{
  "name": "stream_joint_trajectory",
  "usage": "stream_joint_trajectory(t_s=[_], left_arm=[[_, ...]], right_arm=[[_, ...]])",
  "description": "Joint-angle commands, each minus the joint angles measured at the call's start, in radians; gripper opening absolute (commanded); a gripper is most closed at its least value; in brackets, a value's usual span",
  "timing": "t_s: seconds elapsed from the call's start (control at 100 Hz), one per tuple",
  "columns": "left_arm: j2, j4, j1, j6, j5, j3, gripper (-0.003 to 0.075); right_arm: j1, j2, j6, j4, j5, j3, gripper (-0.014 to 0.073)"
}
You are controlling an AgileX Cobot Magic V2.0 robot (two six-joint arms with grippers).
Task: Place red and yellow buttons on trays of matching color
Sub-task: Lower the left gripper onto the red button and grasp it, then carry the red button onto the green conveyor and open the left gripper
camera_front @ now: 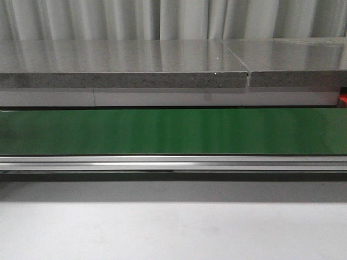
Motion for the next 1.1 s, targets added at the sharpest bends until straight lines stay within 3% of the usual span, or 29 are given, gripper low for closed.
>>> stream_joint_trajectory(t_s=[0.0,0.37,0.51,0.68,0.75,0.81,1.09], left_arm=[[-0.035,-0.018,-0.008,0.004,-0.069,-0.001,-0.0019],[-0.022,-0.018,-0.008,0.029,-0.075,0.037,0.0008],[-0.022,-0.018,-0.008,0.038,-0.071,0.039,0.018],[-0.021,-0.05,-0.008,0.083,-0.061,0.039,0.0483],[-0.021,-0.053,-0.008,0.085,-0.063,0.039,0.0564],[-0.021,-0.053,-0.008,0.103,-0.063,0.037,0.0593],[-0.021,-0.056,-0.008,0.107,-0.055,-0.02,0.0593]], right_arm=[[0.001,-0.002,-0.011,0.013,-0.069,-0.028,-0.0068],[0.001,-0.002,-0.011,0.013,-0.069,-0.028,-0.0068],[0.001,-0.002,-0.011,0.013,-0.069,-0.028,-0.0068],[0.001,-0.002,-0.011,0.013,-0.069,-0.028,-0.0068],[0.001,-0.002,-0.011,0.013,-0.069,-0.028,-0.0068],[0.001,-0.002,-0.011,0.013,-0.069,-0.028,-0.0068],[0.001,-0.002,-0.011,0.013,-0.069,-0.028,-0.0068]])
